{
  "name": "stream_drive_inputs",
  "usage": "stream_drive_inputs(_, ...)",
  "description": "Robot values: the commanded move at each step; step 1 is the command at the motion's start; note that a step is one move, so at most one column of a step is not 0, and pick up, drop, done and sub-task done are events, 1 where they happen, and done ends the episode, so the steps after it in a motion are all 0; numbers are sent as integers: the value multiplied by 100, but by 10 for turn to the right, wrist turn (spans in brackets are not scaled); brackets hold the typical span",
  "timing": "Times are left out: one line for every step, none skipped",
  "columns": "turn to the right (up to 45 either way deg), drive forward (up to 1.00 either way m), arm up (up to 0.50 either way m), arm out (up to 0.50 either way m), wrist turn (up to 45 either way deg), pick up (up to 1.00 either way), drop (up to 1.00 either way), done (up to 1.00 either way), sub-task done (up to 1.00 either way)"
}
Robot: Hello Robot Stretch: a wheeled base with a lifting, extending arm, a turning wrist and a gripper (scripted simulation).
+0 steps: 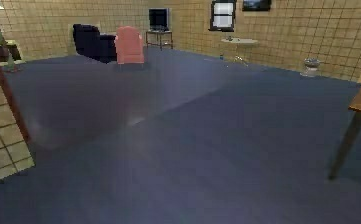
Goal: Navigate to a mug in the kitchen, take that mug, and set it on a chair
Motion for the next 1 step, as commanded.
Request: stream_drive_inputs(420, 0, 0, 0, 0, 0, 0, 0, 0)
